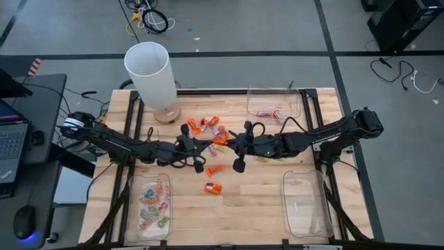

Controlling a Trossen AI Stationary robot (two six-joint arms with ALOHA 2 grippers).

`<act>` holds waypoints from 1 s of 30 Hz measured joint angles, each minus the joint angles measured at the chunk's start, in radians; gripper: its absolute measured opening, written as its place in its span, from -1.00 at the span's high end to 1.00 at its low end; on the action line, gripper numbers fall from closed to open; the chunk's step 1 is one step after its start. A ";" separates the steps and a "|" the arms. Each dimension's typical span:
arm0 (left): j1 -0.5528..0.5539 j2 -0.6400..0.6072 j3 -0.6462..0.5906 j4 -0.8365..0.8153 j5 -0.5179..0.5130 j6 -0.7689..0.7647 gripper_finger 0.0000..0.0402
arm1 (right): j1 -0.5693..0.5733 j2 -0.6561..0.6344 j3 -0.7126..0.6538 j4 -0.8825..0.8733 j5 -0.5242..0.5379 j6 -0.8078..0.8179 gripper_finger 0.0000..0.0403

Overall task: Sort candy
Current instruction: Put the small orange chocolate bar into the top right transparent bin

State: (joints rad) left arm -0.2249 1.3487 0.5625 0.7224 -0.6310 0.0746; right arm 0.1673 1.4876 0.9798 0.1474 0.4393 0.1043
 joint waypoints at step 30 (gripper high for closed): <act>-0.005 0.000 0.000 -0.126 -0.027 -0.007 0.30 | -0.095 -0.164 0.000 -0.367 0.002 0.245 1.00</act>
State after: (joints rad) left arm -0.2297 1.3487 0.5621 0.5961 -0.6578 0.0674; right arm 0.0725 1.3231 0.9798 -0.2193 0.4412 0.3498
